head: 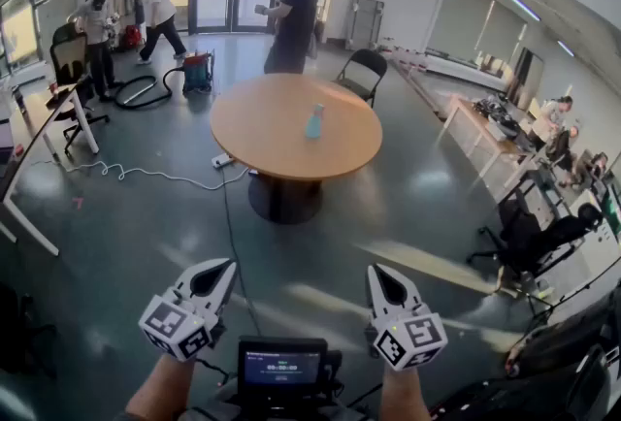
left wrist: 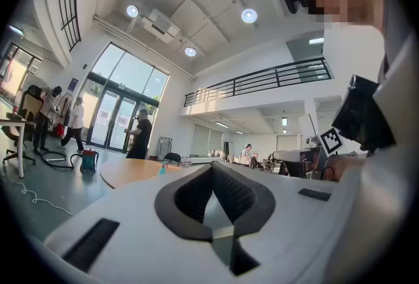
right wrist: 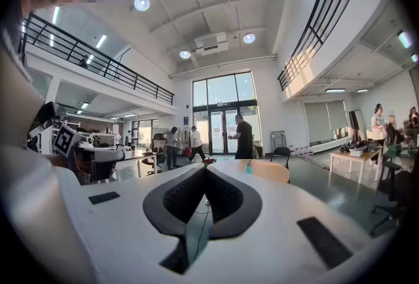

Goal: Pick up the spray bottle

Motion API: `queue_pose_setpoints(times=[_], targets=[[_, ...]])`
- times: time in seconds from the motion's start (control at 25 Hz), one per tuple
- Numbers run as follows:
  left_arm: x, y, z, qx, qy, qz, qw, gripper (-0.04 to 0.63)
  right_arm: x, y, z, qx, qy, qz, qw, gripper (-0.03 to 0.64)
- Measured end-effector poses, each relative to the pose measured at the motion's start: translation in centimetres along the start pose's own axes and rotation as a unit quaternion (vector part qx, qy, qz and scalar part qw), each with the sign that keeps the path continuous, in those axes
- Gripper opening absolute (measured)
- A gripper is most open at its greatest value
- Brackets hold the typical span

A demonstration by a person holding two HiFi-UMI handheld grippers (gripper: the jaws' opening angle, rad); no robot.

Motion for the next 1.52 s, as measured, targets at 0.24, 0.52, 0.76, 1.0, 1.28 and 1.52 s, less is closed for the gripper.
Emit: queue_pose_setpoints(times=[0.24, 0.52, 0.76, 1.0, 1.28, 1.52], targets=[[-0.4, 0.1, -0.3, 0.0, 0.001, -0.002, 1.0, 0.003, 0.0, -0.1, -0.3, 0.004, -0.001, 0.003, 1.0, 0.002], [-0.7, -0.2, 0.0, -0.001, -0.003, -0.002, 1.0, 0.003, 0.0, 0.1, -0.5, 0.008, -0.007, 0.01, 1.0, 0.005], [-1.4, -0.2, -0.3, -0.006, -0.002, -0.003, 1.0, 0.003, 0.3, -0.1, -1.3, 0.01, -0.008, 0.009, 1.0, 0.005], [-2.0, -0.3, -1.2, -0.006, 0.0, -0.004, 1.0, 0.003, 0.6, -0.3, -1.9, 0.011, -0.014, 0.006, 1.0, 0.005], [-2.6, -0.4, -2.5, -0.014, -0.006, -0.005, 0.9999, 0.003, 1.3, -0.4, -3.1, 0.006, -0.022, 0.004, 1.0, 0.005], [-3.2, 0.0, -4.2, -0.021, -0.014, 0.002, 0.9997, 0.003, 1.5, 0.4, -4.8, -0.009, -0.043, 0.011, 0.999, 0.005]])
Point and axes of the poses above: the fingertips, and each gripper's own axes: x forward along the fingers, z to its right, y out of its top, the point moved 3 cm from there along -x, backward along the fingers, and after that the axes turned 7 degrees about y, right-handed, at the moved point
